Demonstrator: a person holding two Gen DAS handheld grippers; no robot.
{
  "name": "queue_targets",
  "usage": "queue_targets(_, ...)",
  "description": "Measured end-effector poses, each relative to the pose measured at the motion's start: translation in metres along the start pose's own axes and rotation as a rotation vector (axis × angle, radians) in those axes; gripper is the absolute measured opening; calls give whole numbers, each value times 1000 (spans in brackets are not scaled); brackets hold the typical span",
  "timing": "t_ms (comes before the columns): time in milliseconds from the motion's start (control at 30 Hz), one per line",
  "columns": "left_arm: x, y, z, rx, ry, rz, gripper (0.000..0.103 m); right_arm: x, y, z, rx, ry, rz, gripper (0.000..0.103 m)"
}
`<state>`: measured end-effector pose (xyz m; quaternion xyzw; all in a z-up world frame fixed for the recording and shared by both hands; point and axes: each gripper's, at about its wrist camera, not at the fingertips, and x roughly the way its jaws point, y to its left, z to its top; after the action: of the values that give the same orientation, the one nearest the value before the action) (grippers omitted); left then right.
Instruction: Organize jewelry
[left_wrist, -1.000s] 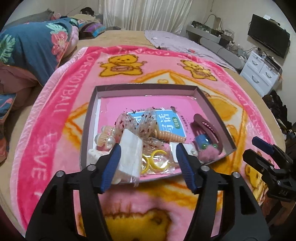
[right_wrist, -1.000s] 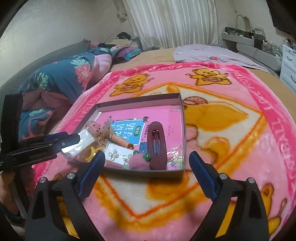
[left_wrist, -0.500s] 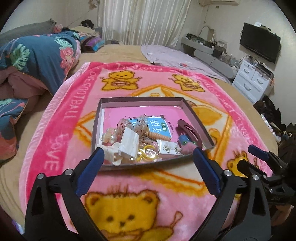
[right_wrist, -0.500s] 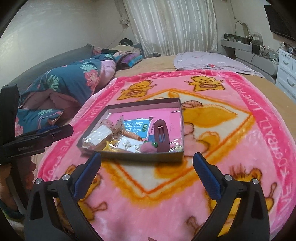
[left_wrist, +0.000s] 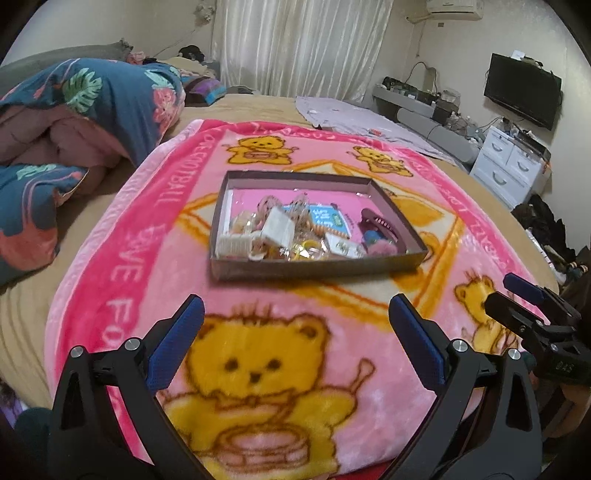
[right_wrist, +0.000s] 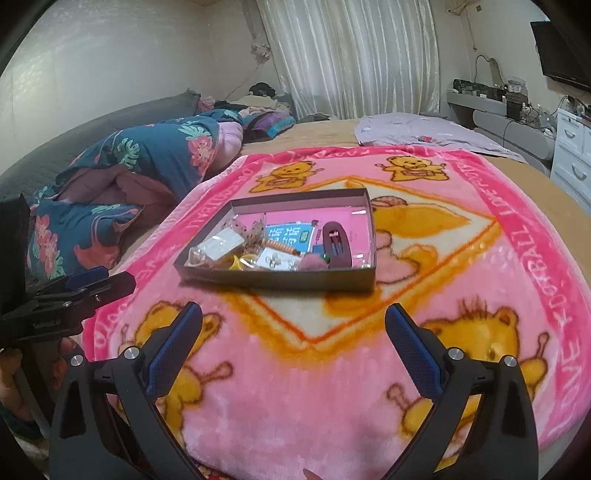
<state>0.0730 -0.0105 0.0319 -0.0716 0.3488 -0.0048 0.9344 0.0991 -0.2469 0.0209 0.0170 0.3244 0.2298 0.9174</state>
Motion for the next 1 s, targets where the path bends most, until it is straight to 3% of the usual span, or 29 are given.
queue_targets(333,10,9,-33,7,31,38,94,6,-10,-36,19,8,-47,99)
queue_targets(1000,16,10,-40,-2,51,37,94,6,-6,-36,-23,-30,-63,99)
